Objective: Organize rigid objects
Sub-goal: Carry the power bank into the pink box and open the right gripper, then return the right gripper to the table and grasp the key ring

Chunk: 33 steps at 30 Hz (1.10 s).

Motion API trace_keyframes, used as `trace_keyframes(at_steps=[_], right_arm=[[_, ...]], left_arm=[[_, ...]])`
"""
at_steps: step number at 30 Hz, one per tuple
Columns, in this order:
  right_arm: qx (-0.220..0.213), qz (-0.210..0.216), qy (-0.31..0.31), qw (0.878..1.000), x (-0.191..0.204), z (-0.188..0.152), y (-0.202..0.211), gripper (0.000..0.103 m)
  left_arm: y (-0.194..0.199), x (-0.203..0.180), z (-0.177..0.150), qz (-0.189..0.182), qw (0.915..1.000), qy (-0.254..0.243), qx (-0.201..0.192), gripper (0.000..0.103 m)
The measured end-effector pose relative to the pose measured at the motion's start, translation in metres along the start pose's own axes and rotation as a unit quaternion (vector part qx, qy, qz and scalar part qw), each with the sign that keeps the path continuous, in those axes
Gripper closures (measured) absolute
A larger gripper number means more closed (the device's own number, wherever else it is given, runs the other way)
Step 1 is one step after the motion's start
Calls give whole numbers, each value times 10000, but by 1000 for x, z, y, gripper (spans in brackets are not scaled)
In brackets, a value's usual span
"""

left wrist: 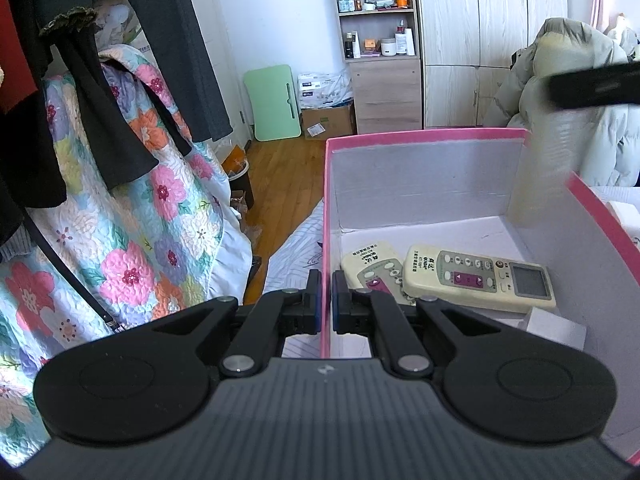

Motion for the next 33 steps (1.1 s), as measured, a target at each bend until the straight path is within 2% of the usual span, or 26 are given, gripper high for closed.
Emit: trace_keyframes(at_steps=[4,9,14,16,18,22,27,30,33], right_arm=[[299,-428,209,9984,-2,4,-53,42],[594,-710,715,9931,8,-12,-76,42],[1098,-606,901,9880,16,-29,-64,43],[1412,-502,840,9851,17,-36,-59,50],[1556,-316,763,9844,19,-42,-52,51],[1465,105,520,9878,24,-46,-33,51],[962,554,-176,9937,13,-50,10,51],[667,481,-410,9958,3,-61,40,50],[633,173,-551,9963,-10,-77,65,50]], left_arm=[[0,1,0,-8,10000,56,-26,99],[0,3,-1,-56,10000,75,-33,99],[-1,1,-1,-44,10000,37,-76,99],[-1,4,-1,-109,9998,107,-84,99],[-1,4,-2,-125,9998,135,-98,99],[-1,3,-3,-110,9998,128,-100,99],[0,1,-5,-110,9998,107,-98,99],[0,1,-5,-116,9998,113,-98,99],[0,0,-5,-115,9998,113,-97,99]])
Point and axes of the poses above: each gripper's, at about its wrist camera, not at the fingertips, and y roughly against the way its jaws point, x to its left, z to its top, the point moved 3 cm from there along -y, roughly the way its jaws point, and after that the axes turned 11 degrees about x, right-handed, at the moved point
